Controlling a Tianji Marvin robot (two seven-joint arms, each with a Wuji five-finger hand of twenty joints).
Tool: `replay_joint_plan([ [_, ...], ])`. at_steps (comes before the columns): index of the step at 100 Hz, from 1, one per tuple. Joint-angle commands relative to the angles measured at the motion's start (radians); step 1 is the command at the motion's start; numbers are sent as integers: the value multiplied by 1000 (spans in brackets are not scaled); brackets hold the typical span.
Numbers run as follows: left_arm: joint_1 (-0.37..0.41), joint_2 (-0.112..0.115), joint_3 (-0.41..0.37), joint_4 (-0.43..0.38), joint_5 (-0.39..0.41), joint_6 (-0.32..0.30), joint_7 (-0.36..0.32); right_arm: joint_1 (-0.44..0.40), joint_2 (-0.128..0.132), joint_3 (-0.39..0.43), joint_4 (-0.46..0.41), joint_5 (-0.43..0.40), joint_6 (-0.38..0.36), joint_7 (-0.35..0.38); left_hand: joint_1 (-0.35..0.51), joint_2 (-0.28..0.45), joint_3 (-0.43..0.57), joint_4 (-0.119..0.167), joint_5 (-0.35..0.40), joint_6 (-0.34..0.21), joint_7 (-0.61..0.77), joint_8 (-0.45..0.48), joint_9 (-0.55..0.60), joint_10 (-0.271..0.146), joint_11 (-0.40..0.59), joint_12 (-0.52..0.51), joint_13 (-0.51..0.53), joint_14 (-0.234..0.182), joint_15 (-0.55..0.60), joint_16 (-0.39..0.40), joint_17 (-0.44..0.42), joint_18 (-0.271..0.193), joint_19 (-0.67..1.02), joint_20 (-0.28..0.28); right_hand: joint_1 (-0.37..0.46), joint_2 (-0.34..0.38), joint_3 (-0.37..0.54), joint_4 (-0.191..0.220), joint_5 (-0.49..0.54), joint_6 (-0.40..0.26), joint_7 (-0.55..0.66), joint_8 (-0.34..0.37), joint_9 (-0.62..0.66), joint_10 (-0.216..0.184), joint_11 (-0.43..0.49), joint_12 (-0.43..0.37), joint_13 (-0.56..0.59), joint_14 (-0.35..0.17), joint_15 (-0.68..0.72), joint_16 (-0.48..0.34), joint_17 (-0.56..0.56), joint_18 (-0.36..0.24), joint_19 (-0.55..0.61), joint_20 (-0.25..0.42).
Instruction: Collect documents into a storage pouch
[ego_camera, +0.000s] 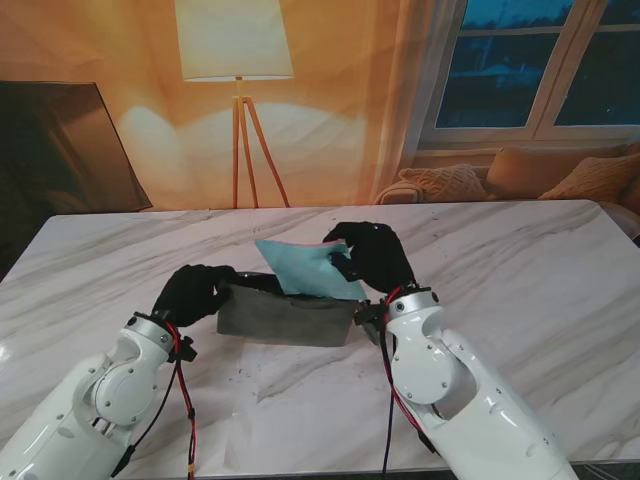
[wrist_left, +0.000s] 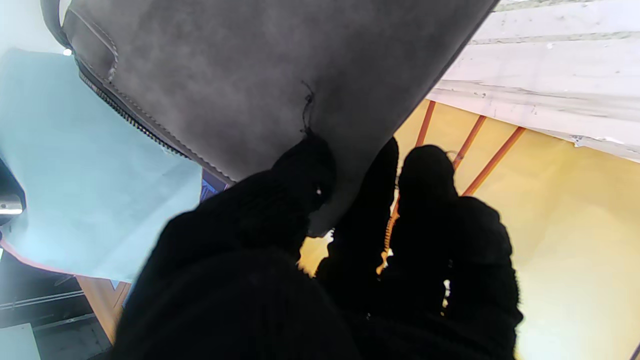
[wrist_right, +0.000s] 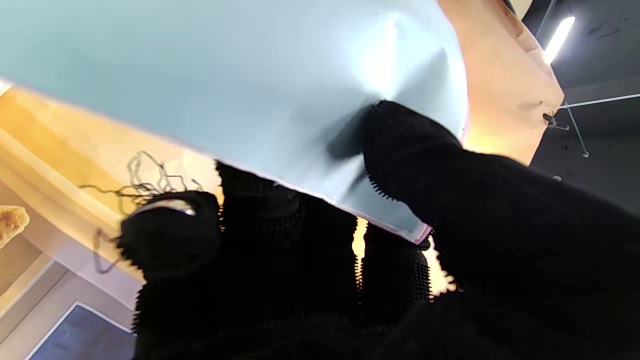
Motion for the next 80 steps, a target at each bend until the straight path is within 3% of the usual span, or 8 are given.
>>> replay_joint_plan([
  [1,-2,-6,8,-1,-20,-3,-5,0,-2,2,-23,17,7,24,4,51,-1,5,30,-27,72,43,50,-51,-1,1,13,32,14,-7,-7,-93,-17,-49,70,74,31,24,152,-48,148,80,20,-7,11,9,64,-17,27,-4,2,-19,51,-8],
  [51,-38,-28,66,21,-169,27,-12,-1,-13,-7,-36,82,22,23,11,50,4,5,33,-17,78,68,58,-42,6,15,24,37,22,-1,-1,-89,-7,-54,76,86,20,26,161,-57,132,163,23,-22,21,28,19,-45,5,6,-61,-69,-4,-4],
  [80,-35,-32,69,14,-182,54,-4,3,-29,-40,-25,149,38,13,9,43,12,-1,34,6,68,65,68,-26,16,6,41,50,27,-1,11,-77,1,-53,79,98,11,27,162,-58,120,188,19,-29,27,36,-12,-49,-32,-23,-97,-75,-45,-2],
])
